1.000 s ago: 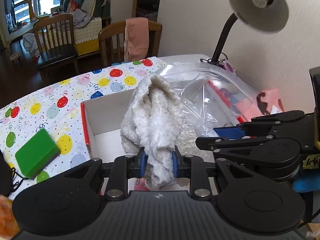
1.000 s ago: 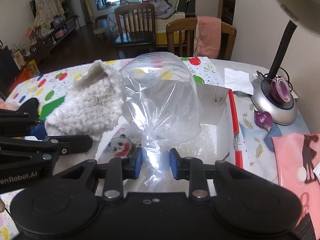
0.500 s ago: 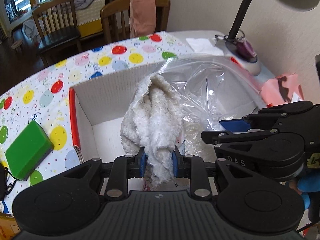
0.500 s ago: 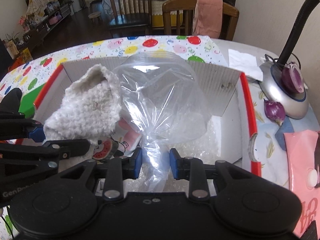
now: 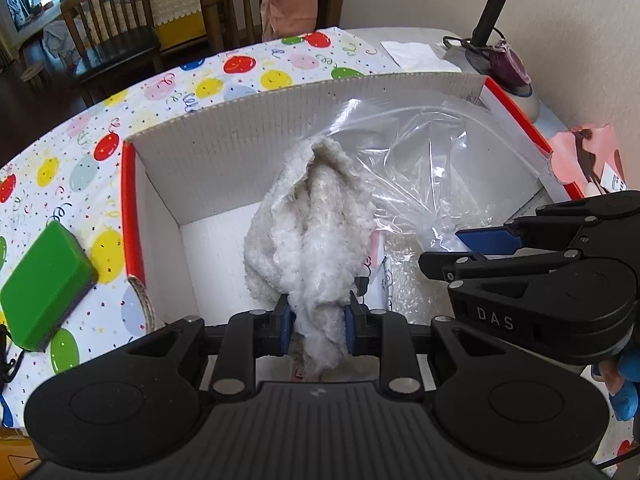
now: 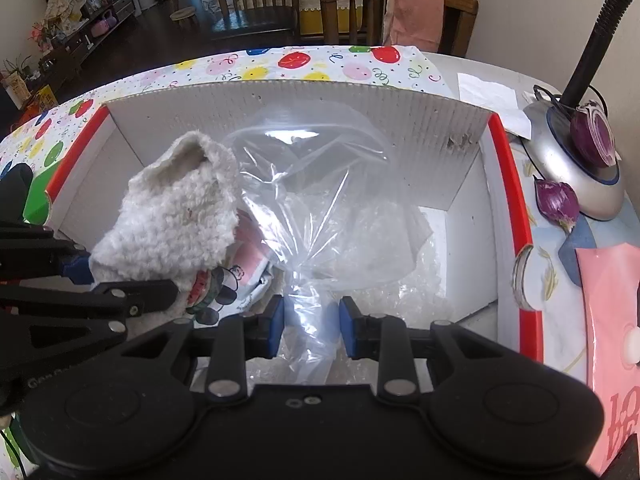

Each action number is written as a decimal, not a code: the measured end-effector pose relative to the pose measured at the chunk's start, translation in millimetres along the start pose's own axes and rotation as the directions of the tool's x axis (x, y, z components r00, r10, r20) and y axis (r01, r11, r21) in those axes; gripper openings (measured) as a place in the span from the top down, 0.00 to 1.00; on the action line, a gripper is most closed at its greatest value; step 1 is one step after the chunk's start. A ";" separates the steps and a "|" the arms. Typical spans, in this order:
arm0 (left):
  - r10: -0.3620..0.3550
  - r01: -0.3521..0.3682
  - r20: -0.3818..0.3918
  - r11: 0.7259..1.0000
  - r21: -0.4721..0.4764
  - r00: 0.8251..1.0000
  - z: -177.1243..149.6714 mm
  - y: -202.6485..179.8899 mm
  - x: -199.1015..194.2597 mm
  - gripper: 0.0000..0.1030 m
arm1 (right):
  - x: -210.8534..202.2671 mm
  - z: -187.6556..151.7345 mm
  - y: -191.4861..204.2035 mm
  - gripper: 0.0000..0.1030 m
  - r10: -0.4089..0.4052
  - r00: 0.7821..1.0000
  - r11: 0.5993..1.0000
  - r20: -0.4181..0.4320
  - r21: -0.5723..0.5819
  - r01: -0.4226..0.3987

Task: Organize soft objects
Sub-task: 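Lower towel into box, open left tool while right tool releases zip bag, then withdraw both open tools up out of the box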

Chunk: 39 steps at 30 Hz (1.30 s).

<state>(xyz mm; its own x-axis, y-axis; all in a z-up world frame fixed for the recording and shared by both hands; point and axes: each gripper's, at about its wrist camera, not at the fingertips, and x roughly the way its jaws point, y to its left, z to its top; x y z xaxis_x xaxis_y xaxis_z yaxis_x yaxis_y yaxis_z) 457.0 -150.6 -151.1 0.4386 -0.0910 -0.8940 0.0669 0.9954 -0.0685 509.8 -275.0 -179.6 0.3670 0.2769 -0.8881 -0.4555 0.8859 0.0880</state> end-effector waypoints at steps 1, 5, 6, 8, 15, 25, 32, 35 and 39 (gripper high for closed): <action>-0.004 0.004 -0.005 1.000 -0.003 1.000 0.6 -0.3 0.8 0.76 | 0.1 0.3 0.0 0.73 0.000 1.000 1.000 -0.003 0.001 0.000; -0.003 0.002 -0.017 1.000 -0.014 1.000 1.3 -0.6 2.8 0.76 | 1.2 1.4 0.2 0.71 0.003 1.000 1.000 -0.016 0.011 -0.003; -0.003 0.002 -0.018 1.000 -0.019 1.000 1.6 -0.2 2.9 0.76 | 0.9 1.3 -0.5 0.70 0.007 1.000 1.000 -0.015 0.017 -0.007; -0.005 0.004 -0.017 0.999 -0.034 1.000 2.0 1.2 1.7 0.76 | 0.4 1.7 -2.4 0.69 0.012 1.000 1.000 -0.018 0.026 -0.011; -0.011 0.011 0.001 0.998 -0.056 1.000 -1.5 2.6 -8.5 0.76 | -9.1 -2.4 -1.2 0.61 0.013 1.000 1.000 -0.008 0.026 -0.013; -0.027 0.030 0.048 0.998 -0.051 0.998 -11.1 -0.2 -32.0 0.73 | -33.3 -9.7 4.1 0.51 0.014 0.999 0.999 0.029 0.028 -0.015; -0.022 0.031 0.135 0.997 -0.070 0.991 -17.0 5.8 -60.4 0.36 | -58.3 -10.5 7.4 0.47 0.004 0.997 1.000 0.071 0.020 -0.006; -0.040 0.055 0.166 0.995 -0.086 0.985 -18.9 11.2 -72.8 0.35 | -69.2 -12.2 7.8 0.45 0.005 0.996 1.000 0.087 0.015 -0.006; -0.047 0.065 0.222 0.995 -0.076 0.974 -25.1 10.6 -96.3 0.35 | -85.8 -14.2 14.2 0.43 0.012 0.993 1.000 0.116 -0.006 -0.011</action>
<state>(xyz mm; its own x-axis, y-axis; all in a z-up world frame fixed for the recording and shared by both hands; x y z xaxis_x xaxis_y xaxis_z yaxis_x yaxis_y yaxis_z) 393.0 -130.6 -76.8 0.6227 -0.1419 -0.7695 0.0272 0.9867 -0.1600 460.3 -291.4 -108.5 0.4532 0.3291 -0.8285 -0.4647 0.8803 0.0954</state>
